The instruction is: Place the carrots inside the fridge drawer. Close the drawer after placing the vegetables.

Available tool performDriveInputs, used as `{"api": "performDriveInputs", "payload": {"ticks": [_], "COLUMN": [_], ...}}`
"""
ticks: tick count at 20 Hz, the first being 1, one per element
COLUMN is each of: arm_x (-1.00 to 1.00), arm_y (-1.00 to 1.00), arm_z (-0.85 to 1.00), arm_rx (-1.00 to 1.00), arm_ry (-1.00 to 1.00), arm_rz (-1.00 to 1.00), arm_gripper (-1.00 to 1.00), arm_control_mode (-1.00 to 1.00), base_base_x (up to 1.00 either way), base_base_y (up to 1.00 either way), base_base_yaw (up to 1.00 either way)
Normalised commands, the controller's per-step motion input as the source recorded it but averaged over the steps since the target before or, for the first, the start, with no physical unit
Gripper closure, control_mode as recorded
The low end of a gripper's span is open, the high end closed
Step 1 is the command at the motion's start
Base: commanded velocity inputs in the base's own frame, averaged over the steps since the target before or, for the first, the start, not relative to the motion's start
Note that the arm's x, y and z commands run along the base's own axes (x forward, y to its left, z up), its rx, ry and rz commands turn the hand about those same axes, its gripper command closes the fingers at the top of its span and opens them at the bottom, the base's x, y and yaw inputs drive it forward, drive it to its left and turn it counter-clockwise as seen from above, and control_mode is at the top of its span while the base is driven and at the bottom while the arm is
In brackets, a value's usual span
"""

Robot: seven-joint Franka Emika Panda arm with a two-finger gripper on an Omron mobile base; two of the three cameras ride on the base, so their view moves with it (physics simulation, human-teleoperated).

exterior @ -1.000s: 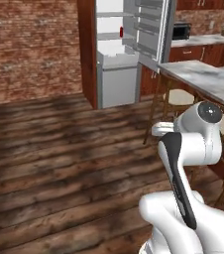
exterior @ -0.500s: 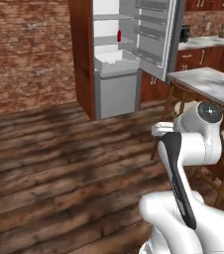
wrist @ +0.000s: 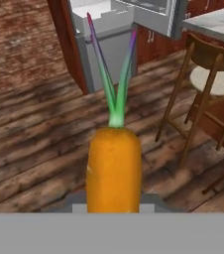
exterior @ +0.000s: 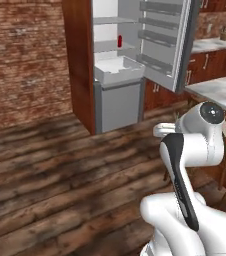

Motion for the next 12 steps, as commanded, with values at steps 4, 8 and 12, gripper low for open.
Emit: {"api": "performDriveInputs", "payload": {"ticks": [4,8,12], "arm_x": [0.00,0.00,0.00], "arm_y": [0.00,0.00,0.00], "arm_z": [0.00,0.00,0.00], "arm_rx": [0.00,0.00,0.00], "arm_ry": [0.00,0.00,0.00], "arm_rz": [0.00,0.00,0.00], "arm_gripper": [1.00,1.00,1.00], "arm_control_mode": [1.00,1.00,1.00], "base_base_x": [1.00,1.00,1.00], "base_base_y": [0.11,0.00,0.00], "base_base_yaw": [-0.15,-0.13,-0.12]}}
